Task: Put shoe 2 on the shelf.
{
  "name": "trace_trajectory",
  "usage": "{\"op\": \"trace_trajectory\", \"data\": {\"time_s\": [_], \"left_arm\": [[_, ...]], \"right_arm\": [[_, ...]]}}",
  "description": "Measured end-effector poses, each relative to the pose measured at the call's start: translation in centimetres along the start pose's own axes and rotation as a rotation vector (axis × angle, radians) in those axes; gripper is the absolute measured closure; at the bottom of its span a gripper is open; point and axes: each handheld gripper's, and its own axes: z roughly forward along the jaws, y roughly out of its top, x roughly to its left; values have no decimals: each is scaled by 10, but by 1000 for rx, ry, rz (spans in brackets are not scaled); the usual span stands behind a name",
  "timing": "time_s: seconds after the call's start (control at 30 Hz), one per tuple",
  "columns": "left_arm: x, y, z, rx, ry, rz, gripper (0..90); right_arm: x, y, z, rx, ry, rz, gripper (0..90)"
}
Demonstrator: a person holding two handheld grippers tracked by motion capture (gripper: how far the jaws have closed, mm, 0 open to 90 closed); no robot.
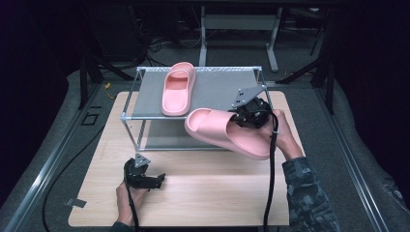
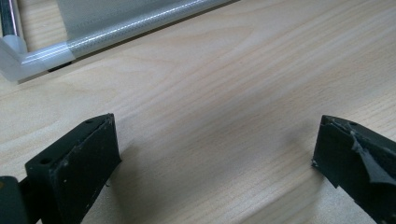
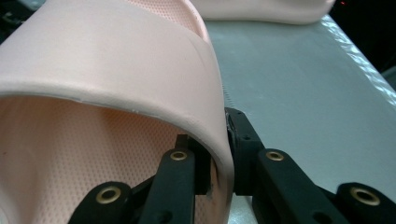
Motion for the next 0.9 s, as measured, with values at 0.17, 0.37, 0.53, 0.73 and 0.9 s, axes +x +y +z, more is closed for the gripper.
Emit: {"op": "trace_trajectory", "data": {"time_s": [0.17, 0.37, 0.53, 0.73, 0.9], "left_arm": [[0, 0, 0, 0, 0, 0, 2], [0, 0, 0, 0, 0, -1, 2], [0, 0, 0, -1, 0, -1, 2], [0, 0, 0, 0, 0, -1, 2], [0, 0, 0, 0, 0, -1, 2]], "right_arm": [[-6, 2, 0, -12, -45, 46, 820], [-19, 8, -1, 28, -137, 129, 821], [-28, 11, 2, 35, -200, 194, 820], [-39, 16, 6, 75, -246, 253, 821], [-43, 20, 13, 103, -295, 287, 820]]}}
